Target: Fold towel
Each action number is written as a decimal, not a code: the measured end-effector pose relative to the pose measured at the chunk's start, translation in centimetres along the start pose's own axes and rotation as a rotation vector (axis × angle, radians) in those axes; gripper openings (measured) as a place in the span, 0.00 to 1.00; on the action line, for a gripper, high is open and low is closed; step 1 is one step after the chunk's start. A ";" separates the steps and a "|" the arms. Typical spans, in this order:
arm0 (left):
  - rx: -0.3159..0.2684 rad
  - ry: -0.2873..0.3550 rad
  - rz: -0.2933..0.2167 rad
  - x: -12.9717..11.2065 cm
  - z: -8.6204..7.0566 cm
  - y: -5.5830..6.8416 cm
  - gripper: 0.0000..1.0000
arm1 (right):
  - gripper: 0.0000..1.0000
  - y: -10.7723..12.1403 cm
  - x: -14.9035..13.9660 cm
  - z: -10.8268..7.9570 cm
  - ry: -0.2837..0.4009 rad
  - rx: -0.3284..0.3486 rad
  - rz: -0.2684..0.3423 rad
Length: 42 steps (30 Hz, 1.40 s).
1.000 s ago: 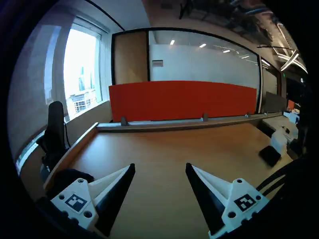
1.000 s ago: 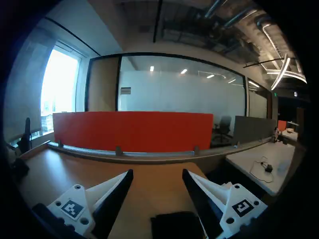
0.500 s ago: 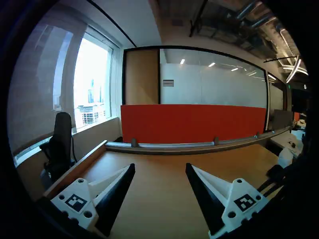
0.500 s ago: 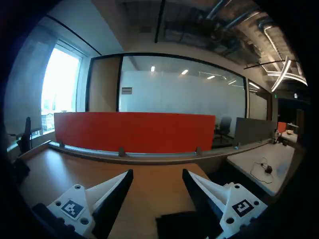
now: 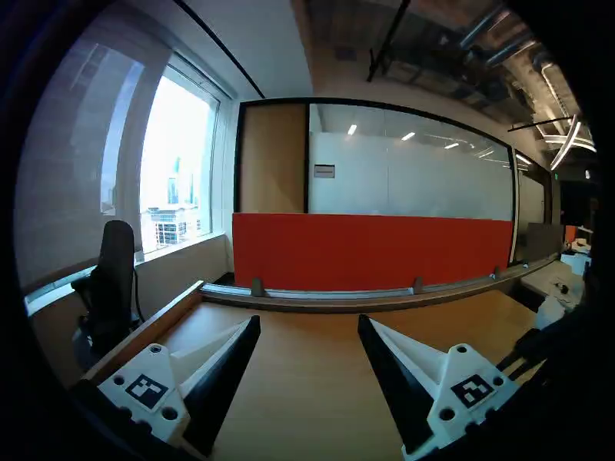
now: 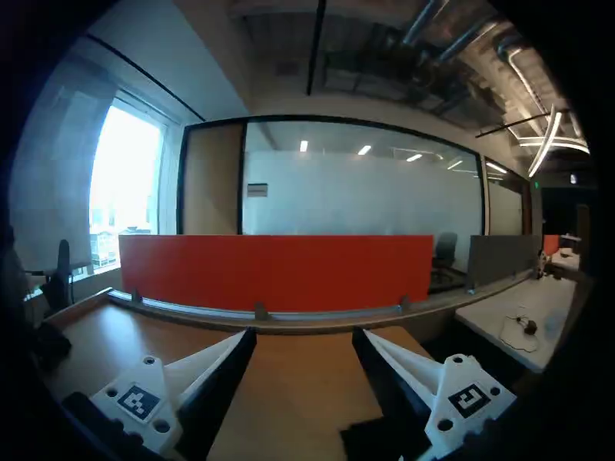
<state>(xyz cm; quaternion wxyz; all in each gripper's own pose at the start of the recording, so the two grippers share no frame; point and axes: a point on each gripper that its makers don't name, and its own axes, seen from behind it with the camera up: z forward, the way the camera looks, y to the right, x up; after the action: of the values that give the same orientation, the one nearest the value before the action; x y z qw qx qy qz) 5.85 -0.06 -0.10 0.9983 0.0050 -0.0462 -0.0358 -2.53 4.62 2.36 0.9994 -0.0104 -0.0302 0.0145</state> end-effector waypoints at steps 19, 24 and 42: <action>-0.067 0.063 -0.022 2.8 1.6 -0.1 0.94 | 0.97 -9.6 1.0 0.9 0.023 0.044 0.020; -0.085 0.072 -0.017 2.9 1.8 -0.1 0.94 | 0.97 -10.8 1.5 0.9 0.030 0.041 0.015; -0.085 0.106 0.075 2.6 2.1 0.5 0.94 | 0.97 -12.8 2.2 0.2 0.002 0.079 0.048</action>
<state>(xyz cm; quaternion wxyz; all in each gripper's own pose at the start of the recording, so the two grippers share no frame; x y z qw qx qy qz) 8.23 0.23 2.19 0.9993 -0.0372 0.0083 0.0000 0.06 -8.10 2.95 0.9984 0.0283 -0.0282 0.0398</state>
